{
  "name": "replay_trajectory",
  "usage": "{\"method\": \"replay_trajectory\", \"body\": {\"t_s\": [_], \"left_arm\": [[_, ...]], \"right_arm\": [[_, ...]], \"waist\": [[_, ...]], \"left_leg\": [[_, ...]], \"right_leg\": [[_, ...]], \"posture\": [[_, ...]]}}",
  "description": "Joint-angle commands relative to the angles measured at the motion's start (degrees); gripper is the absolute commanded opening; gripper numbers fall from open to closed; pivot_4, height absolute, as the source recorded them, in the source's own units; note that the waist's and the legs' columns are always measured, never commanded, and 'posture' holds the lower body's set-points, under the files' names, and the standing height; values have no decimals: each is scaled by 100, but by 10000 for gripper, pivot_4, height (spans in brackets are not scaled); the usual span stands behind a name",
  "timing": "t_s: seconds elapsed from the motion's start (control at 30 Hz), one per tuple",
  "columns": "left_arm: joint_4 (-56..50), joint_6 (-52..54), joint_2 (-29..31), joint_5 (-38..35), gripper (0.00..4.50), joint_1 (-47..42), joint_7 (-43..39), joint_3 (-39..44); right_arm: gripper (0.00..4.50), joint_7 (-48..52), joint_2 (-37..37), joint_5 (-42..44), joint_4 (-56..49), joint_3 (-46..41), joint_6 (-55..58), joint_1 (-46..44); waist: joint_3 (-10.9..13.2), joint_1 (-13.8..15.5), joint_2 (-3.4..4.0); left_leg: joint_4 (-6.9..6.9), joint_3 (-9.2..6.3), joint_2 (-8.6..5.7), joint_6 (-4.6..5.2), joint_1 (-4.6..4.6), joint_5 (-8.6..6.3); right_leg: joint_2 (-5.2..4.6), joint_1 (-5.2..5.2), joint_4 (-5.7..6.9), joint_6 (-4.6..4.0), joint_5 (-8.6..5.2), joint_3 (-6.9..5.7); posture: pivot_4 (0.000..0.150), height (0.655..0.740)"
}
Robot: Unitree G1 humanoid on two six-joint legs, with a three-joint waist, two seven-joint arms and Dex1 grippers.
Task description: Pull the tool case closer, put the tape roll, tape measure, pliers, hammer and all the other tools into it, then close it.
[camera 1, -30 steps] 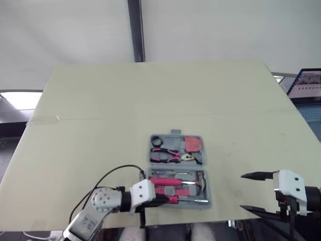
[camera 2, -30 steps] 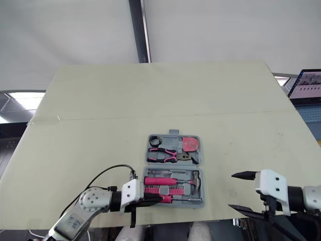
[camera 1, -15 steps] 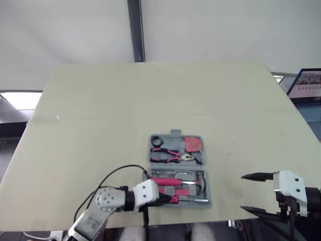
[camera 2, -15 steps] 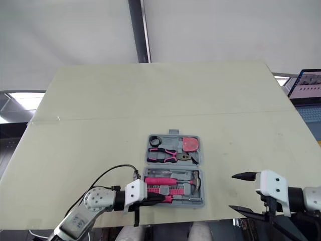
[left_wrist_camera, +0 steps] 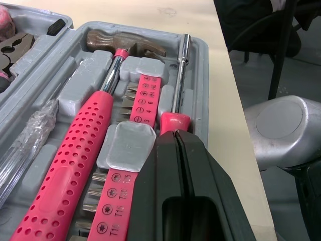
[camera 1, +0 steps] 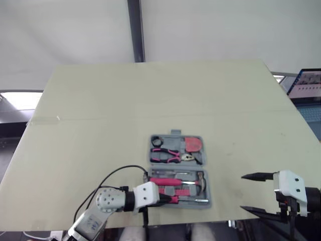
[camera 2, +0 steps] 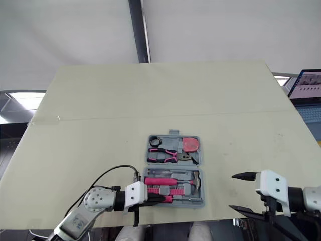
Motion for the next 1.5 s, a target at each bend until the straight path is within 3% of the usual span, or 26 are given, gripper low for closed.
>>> {"method": "replay_trajectory", "body": {"t_s": [0.03, 1.1, 1.23, 1.37, 1.5], "left_arm": [[397, 78, 49, 259, 579, 160, 35, -203], [975, 229, 213, 571, 579, 227, 69, -586], [598, 219, 86, 59, 579, 356, 205, -137], [-666, 579, 126, -1037, 579, 668, 215, 778], [-1715, 1072, 334, -1684, 579, 1033, 363, 1607]], "right_arm": [[45000, -70, 24, 45, -98, -254, -33, 33], [45000, -41, 14, 20, -77, -267, -80, 45], [45000, -94, 35, -2, -37, -153, -88, -51], [45000, -218, 129, -66, 89, 110, -118, -272], [45000, -301, 234, -144, 321, 425, -192, -577]], "waist": [[-2, 1, 3], [-78, 4, 66], [-78, -8, 66], [-61, -58, 64], [-15, -94, 9]], "left_leg": [[0, 0, 0, 0, 1, 0], [-16, 0, -1, 1, 17, -1], [-17, 0, -1, 0, 17, -1], [-22, 0, 3, -2, 12, 1], [-20, -3, 4, -3, 0, 2]], "right_leg": [[0, 1, 0, 0, 0, 0], [0, 15, -12, 0, 0, -1], [0, 16, -14, 0, 0, -1], [1, 2, -7, -3, -2, -1], [0, -3, -8, -3, -2, -3]], "posture": [[1500, 7400], [1500, 7400], [1500, 7400], [1500, 7400], [1500, 7400]]}}
